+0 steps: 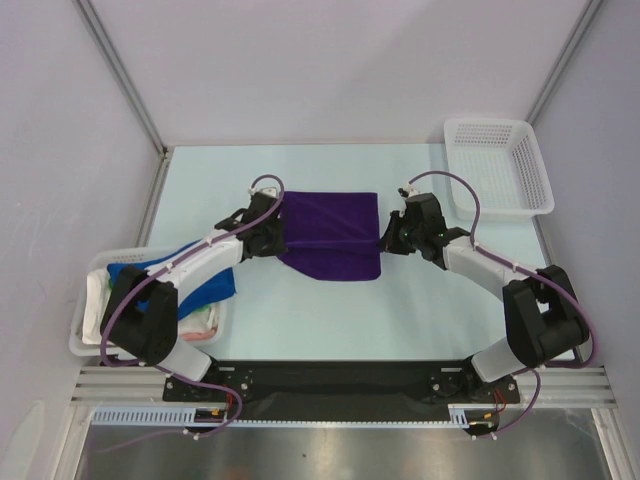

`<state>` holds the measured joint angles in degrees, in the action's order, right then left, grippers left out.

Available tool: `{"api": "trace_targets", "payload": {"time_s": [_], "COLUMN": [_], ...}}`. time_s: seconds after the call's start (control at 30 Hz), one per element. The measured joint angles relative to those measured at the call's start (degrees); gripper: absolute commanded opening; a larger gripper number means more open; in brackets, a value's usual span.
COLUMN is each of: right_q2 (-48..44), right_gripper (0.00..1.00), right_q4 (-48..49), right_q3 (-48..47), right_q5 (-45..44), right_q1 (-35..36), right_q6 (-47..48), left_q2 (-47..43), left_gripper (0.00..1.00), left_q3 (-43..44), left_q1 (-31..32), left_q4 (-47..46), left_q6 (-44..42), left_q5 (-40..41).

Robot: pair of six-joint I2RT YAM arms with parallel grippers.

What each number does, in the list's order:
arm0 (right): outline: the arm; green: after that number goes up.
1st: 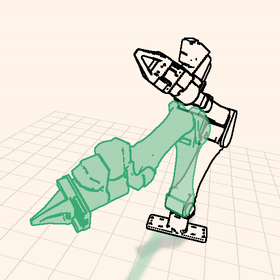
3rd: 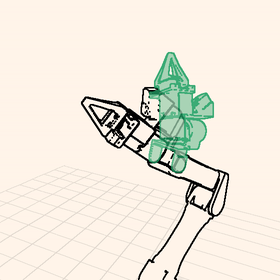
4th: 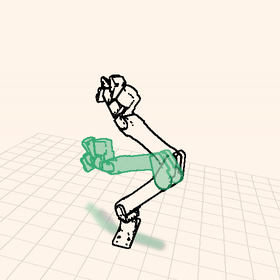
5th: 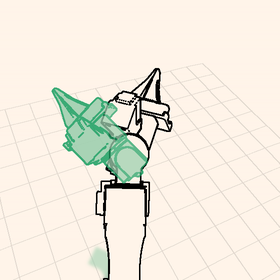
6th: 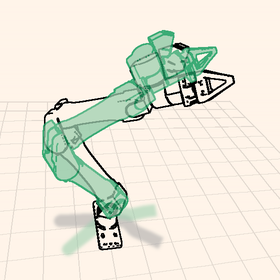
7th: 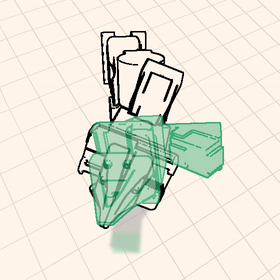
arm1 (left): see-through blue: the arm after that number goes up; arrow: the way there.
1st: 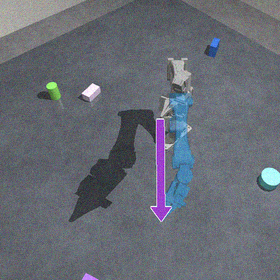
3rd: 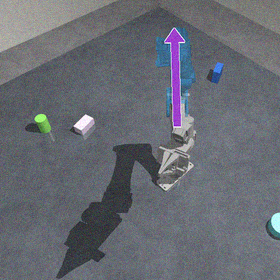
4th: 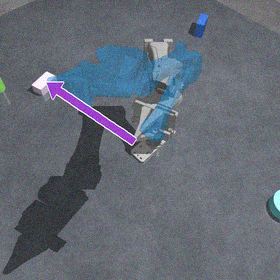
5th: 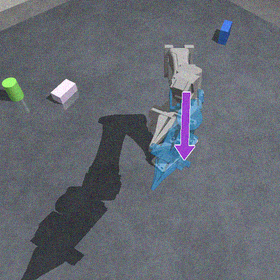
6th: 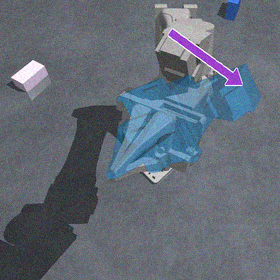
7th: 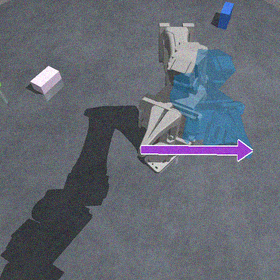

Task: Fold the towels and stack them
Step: Fold the towel

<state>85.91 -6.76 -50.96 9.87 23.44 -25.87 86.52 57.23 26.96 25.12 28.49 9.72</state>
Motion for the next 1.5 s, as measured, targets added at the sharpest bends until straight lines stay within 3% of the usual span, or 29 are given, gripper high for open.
{"api": "trace_targets", "payload": {"time_s": [1.3, 1.4, 1.43, 1.5], "right_q2": [-0.22, -0.17, -0.11, 0.02], "right_gripper": [0.01, 0.11, 0.18, 0.25], "right_q4": [3.30, 3.67, 3.80, 3.89], "right_q3": [7.30, 7.87, 8.00, 8.22], "right_q5": [-0.42, -0.39, -0.39, -0.46], "right_q1": [3.06, 3.15, 3.19, 3.23], "right_q6": [-0.04, -0.11, -0.11, -0.13], "left_q2": [0.04, 0.04, 0.04, 0.04], "left_gripper": [0.00, 0.14, 0.29, 0.38], "left_q3": [-7.32, -8.00, -8.24, -8.66], "left_q1": [0.42, 0.46, 0.46, 0.50], "left_q4": [-3.54, -4.02, -4.28, -4.55], "left_q6": [2.60, 2.99, 3.04, 3.23], "left_q5": [-1.36, -1.42, -1.42, -1.36]}}
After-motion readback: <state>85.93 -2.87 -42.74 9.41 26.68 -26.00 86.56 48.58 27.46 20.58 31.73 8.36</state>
